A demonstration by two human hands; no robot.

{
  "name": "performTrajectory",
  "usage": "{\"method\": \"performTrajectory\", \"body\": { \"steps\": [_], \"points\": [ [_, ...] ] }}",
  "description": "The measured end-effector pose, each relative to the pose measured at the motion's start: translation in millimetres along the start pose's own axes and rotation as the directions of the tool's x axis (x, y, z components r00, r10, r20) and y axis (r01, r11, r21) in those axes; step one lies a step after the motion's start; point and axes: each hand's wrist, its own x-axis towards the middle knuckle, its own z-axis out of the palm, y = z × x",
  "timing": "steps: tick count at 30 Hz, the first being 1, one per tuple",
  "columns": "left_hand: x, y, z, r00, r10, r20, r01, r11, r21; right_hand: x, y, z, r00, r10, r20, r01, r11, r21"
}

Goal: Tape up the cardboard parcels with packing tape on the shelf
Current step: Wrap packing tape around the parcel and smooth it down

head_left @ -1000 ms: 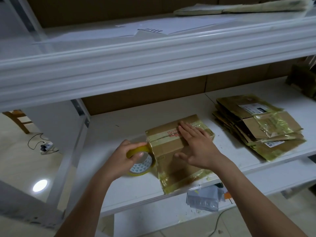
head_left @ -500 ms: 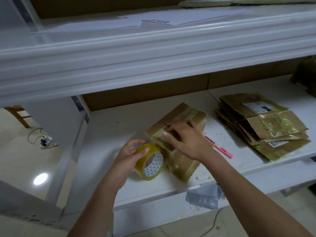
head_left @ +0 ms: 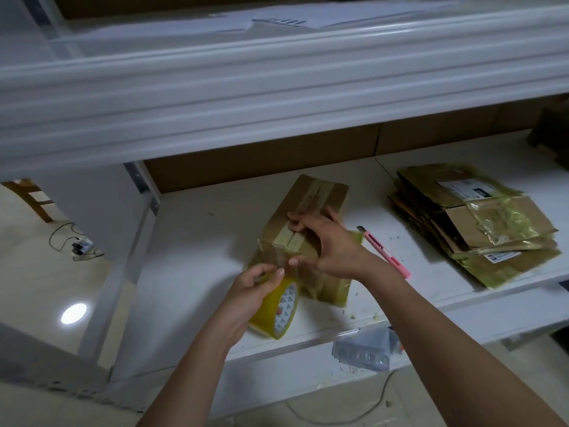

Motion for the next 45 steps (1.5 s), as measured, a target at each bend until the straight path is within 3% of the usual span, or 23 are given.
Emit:
{"method": "performTrajectory", "body": {
  "steps": [3,6,15,19,24,28,31,34,40,42,45],
  "points": [
    [-3,-10,3,0.999,0.007,-0.035,-0.01,0.996,-0.084,-3,-14,4,0.997,0.069,0.014,-0.067,0.987,-0.149],
    [-2,-13,5,0.993,-0.016,-0.116,-0.002,0.988,-0.156,-2,-22,20,0.988,0.11,-0.107,-0.131,0.968,-0.212],
    [6,-5,11,0.983,-0.043,-0.18,0.059,0.994,0.088,-1,-10,33,0.978,0.073,-0.195,-0.097,0.989,-0.114],
    [-1,-4,9,0.951,0.041,-0.306,-0.017,0.997,0.08,-2,-9,28,0.979,0.098,-0.18,-0.12,0.986,-0.115],
    [-8,-9,7,0.97,-0.05,-0.238,0.044,0.999,-0.033,-3,-11,26,0.982,0.104,-0.155,-0.123,0.985,-0.118],
    [-2,-9,11,0.952,-0.038,-0.303,0.074,0.991,0.11,-1,-12,31,0.982,0.1,-0.158,-0.12,0.985,-0.123],
    [-1,-2,13,0.935,0.048,-0.352,0.024,0.98,0.195,0,-9,32,0.98,0.09,-0.176,-0.109,0.988,-0.105],
    [-6,4,12,0.921,0.085,-0.38,-0.031,0.989,0.146,1,-6,34,0.978,0.092,-0.189,-0.113,0.988,-0.103],
    [-7,5,21,0.927,0.062,-0.37,-0.002,0.987,0.159,-3,-8,31,0.981,0.065,-0.182,-0.073,0.997,-0.039],
    [-6,5,22,0.923,0.068,-0.378,-0.004,0.986,0.168,-11,-10,21,0.985,0.047,-0.166,-0.032,0.996,0.089],
    [-6,4,21,0.914,0.099,-0.393,-0.031,0.984,0.175,-39,0,5,0.93,0.138,-0.34,-0.036,0.956,0.29]
  ]
}}
